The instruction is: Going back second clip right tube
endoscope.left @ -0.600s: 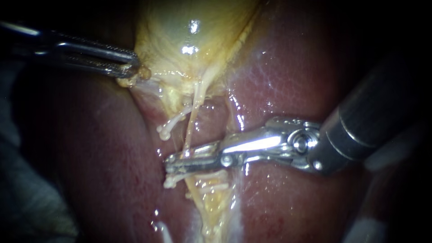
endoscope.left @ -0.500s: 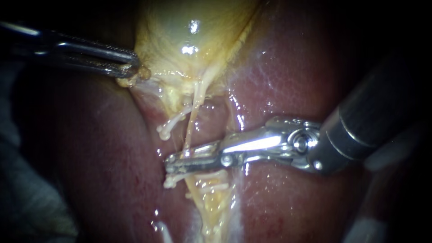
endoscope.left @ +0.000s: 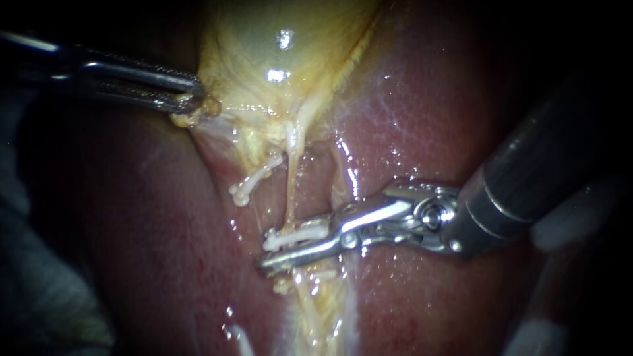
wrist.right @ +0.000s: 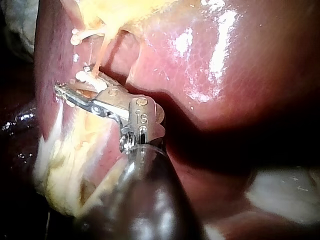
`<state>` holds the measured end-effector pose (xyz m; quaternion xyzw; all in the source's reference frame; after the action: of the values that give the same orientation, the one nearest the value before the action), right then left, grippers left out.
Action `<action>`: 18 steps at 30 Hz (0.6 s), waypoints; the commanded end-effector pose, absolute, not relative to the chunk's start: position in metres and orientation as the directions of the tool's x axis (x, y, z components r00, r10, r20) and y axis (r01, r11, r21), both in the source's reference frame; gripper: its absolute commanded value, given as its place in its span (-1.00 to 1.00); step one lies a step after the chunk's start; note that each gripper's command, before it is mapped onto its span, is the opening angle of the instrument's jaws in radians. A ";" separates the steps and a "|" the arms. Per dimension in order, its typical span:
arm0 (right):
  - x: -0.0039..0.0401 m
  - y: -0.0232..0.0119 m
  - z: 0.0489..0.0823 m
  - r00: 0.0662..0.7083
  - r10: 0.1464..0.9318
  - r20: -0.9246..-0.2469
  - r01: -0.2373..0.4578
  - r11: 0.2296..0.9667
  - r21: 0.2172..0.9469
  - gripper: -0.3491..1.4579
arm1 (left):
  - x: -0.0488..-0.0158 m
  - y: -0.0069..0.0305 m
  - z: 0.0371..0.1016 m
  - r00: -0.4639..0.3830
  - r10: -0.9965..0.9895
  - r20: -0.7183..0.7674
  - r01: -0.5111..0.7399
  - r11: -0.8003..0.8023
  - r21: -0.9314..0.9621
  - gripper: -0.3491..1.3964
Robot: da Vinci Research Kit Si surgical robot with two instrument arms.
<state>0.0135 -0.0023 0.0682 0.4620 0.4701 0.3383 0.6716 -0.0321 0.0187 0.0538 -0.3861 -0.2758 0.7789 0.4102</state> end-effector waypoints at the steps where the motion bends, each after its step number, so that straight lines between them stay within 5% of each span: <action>1: 0.0134 -0.0022 0.0682 0.326 0.888 -0.324 -0.020 0.349 0.937 -0.11 | -0.0321 0.0187 0.0538 -0.365 0.852 -0.375 -0.426 -0.511 -0.747 -1.00; 18: 0.0118 -0.0010 0.0687 0.298 0.886 -0.356 -0.041 0.385 0.922 -0.11 | -0.0320 0.0187 0.0538 -0.365 0.852 -0.375 -0.425 -0.511 -0.747 -1.00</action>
<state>0.0117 -0.0009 0.0686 0.4303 0.4899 0.3349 0.6802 -0.0320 0.0187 0.0539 -0.3862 -0.2760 0.7789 0.4100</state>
